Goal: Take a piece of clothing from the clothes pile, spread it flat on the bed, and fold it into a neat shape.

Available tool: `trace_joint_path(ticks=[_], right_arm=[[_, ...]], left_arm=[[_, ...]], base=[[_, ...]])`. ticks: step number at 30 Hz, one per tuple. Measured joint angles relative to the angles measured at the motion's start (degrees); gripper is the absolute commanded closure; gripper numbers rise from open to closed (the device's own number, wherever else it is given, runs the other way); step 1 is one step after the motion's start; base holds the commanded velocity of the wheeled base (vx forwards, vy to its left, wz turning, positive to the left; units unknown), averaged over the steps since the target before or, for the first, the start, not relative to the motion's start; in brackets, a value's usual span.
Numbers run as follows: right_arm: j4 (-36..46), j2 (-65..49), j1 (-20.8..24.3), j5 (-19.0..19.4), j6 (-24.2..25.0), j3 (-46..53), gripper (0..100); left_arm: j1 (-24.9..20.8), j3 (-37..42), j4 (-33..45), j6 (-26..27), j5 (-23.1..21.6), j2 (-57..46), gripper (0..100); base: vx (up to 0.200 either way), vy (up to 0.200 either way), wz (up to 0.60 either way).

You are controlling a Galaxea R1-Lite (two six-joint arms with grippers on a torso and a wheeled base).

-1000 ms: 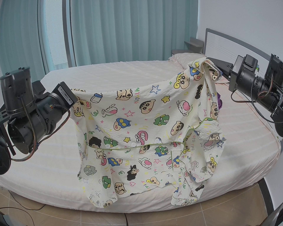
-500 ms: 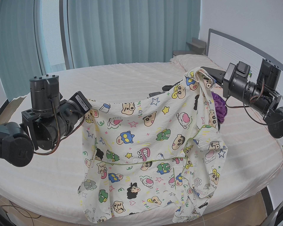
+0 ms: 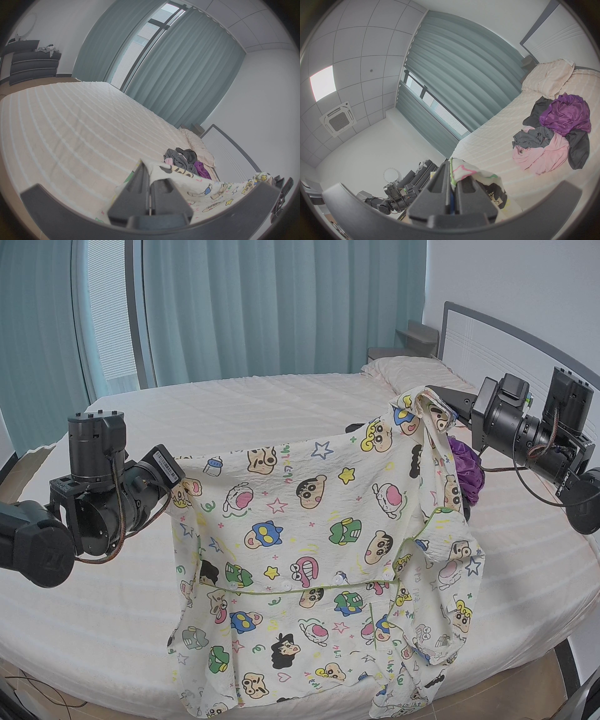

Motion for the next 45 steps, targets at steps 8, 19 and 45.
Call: trace_joint_path(ticks=[8, 19, 45], right_arm=[[0.0, 0.0, -0.2, 0.0, 0.0, -0.2, 100], [0.0, 0.4, -1.5, -0.1, 0.0, -0.7, 100], [0.0, 12.8, -7.8, -0.2, -0.3, -5.5, 100]], left_arm=[[0.6, 0.4, 0.1, 0.1, 0.0, -1.0, 100], [0.6, 0.0, 0.3, 0.2, -1.4, -0.4, 100], [0.6, -13.9, 0.4, -1.8, -3.9, 19.5, 100]], base=[[0.0, 0.2, 0.0], [0.0, 0.091, 0.0], [0.046, 0.0, 0.0]])
